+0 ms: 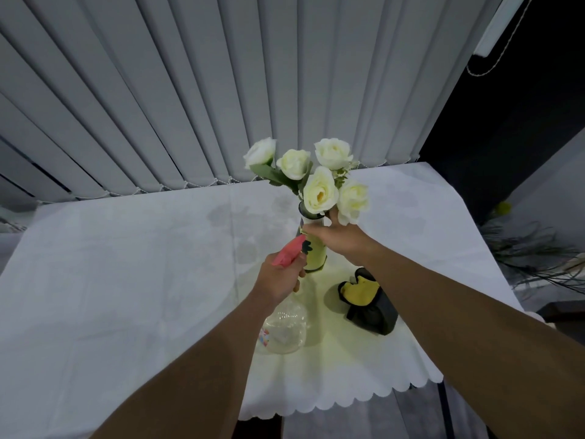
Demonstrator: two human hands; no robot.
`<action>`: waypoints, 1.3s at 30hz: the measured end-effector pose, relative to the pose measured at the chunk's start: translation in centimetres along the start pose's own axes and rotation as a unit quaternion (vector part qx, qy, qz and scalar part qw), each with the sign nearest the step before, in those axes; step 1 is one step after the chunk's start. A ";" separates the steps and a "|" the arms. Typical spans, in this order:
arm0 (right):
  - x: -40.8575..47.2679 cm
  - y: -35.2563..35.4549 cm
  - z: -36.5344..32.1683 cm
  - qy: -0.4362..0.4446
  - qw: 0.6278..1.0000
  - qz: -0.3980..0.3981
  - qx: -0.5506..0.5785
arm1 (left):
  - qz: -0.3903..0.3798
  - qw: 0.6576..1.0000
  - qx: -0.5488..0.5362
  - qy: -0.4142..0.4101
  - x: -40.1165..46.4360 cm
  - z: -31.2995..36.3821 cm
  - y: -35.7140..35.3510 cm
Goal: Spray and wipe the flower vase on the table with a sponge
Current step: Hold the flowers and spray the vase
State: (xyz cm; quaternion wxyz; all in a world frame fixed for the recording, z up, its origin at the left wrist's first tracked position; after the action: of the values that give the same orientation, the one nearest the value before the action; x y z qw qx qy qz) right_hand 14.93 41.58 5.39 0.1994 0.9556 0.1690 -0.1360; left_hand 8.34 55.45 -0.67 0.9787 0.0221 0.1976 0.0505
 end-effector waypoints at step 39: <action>0.7 0.4 1.6 0.019 0.984 0.098 -0.148 | 0.028 1.000 0.006 0.002 -1.1 -0.2 0.1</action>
State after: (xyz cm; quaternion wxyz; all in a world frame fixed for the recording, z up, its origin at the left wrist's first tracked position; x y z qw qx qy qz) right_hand 15.36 40.72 3.88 0.3474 0.9301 0.0963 -0.0710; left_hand 7.28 55.47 -0.42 0.9764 0.0335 0.1991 0.0770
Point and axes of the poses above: each hand's wrist, its own x-axis towards the middle knuckle, its own y-axis out of the back of the hand, z = x × y, the point moved 3 cm from there along x, towards the middle knuckle, and after that the axes turned 6 degrees about -x, right-handed, at the moved point
